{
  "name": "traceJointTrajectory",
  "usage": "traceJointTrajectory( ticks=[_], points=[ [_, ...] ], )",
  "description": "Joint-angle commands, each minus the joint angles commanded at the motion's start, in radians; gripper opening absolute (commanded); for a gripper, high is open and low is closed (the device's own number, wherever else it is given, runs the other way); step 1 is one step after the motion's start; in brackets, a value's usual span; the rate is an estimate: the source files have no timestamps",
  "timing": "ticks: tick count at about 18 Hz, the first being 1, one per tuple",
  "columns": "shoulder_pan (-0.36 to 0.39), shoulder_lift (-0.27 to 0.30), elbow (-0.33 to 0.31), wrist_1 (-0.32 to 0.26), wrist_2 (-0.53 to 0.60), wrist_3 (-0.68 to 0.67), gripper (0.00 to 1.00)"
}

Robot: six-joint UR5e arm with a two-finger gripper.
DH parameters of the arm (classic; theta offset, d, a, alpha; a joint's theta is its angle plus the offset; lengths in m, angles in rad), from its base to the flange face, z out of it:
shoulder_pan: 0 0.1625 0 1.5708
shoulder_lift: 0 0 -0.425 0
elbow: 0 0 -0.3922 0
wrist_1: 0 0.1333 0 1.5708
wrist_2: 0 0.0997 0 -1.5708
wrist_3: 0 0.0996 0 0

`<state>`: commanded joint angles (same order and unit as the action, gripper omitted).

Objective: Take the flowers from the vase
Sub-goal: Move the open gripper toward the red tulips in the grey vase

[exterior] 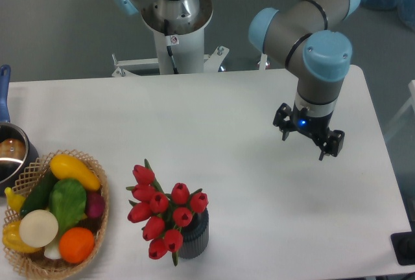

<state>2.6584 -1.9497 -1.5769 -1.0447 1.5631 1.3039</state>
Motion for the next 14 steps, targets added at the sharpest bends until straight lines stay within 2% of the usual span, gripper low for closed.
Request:
traceJointTrajectory(
  ticks=[5,7,8,11,12,14],
  points=[
    [-0.002,0.002,0.000,0.005,-0.009,0.008,1.00],
    [-0.008,0.026,-0.032,0.020,-0.009,0.003,1.00],
    [-0.006,0.069,-0.070,0.052,-0.014,0.006,1.00],
    [-0.008,0.129,-0.187,0.268,-0.055,0.000,1.00],
    [-0.012,0.149,-0.208,0.309,-0.090,0.000,1.00],
    [-0.041,0.176,-0.212,0.325,-0.179,0.005,1.00]
  ],
)
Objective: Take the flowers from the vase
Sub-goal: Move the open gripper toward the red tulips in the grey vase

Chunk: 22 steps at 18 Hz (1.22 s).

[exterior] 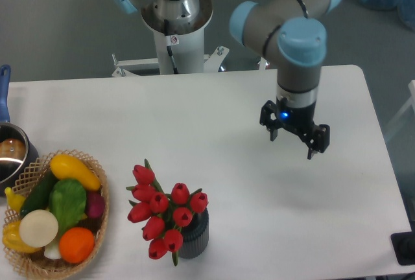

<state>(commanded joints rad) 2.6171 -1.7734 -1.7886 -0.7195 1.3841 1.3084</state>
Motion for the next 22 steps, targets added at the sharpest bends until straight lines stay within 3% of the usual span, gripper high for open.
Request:
traceJointTrajectory(
  ticks=[6,9,12,17,22],
  points=[
    [-0.003,0.041,-0.023,0.011,-0.209,-0.001,1.00],
    [-0.006,0.034,-0.014,0.008,-0.380,-0.005,1.00],
    [-0.008,0.023,-0.029,0.008,-0.466,-0.020,1.00],
    [-0.011,-0.029,-0.022,0.008,-0.531,-0.064,1.00],
    [-0.028,-0.110,0.009,0.025,-0.727,-0.192,1.00]
  ],
)
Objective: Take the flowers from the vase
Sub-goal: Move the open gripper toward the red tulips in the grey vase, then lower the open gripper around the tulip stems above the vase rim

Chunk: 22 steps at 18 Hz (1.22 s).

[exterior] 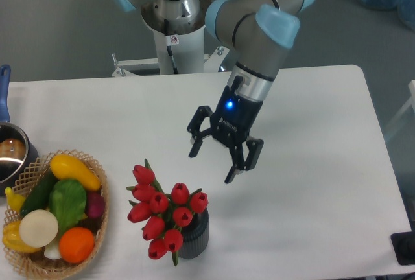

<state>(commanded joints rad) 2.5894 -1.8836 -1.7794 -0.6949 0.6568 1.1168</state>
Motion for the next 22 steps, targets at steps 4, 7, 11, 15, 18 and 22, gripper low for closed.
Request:
traceJointTrajectory(
  ticks=[4,7,11,15,18,22],
  points=[
    [0.003,-0.026,0.000,0.000,-0.046,-0.003,1.00],
    [0.009,-0.060,0.021,0.000,-0.100,-0.005,1.00],
    [0.012,-0.106,0.048,0.000,-0.151,-0.008,1.00],
    [0.006,-0.147,0.086,0.000,-0.154,-0.009,1.00],
    [-0.009,-0.160,0.107,0.000,-0.154,-0.012,1.00],
    [-0.026,-0.161,0.115,0.000,-0.155,-0.015,1.00]
  ],
)
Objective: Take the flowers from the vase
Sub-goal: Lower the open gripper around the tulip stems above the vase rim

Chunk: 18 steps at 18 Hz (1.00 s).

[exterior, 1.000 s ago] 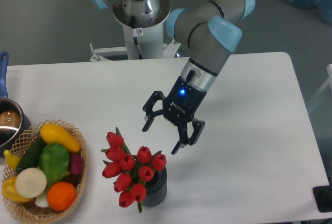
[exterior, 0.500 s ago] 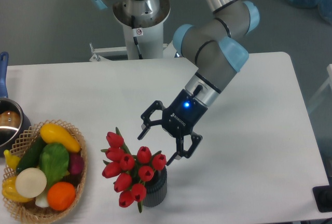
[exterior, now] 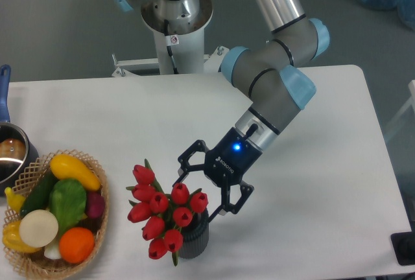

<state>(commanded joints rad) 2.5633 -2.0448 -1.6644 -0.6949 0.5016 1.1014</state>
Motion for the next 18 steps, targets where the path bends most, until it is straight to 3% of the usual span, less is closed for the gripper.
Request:
traceJointTrajectory(
  ticks=[5,8,14,16,18],
  points=[
    [-0.012,-0.002,-0.003,0.000,0.000,0.000,1.00],
    [-0.017,-0.002,-0.003,0.000,0.000,0.000,0.90],
    [-0.011,-0.003,-0.014,0.000,-0.021,-0.017,0.32],
    [-0.011,-0.003,-0.014,0.000,-0.021,-0.017,0.21],
    [-0.008,-0.003,-0.014,0.000,-0.023,-0.017,0.17]
  ],
)
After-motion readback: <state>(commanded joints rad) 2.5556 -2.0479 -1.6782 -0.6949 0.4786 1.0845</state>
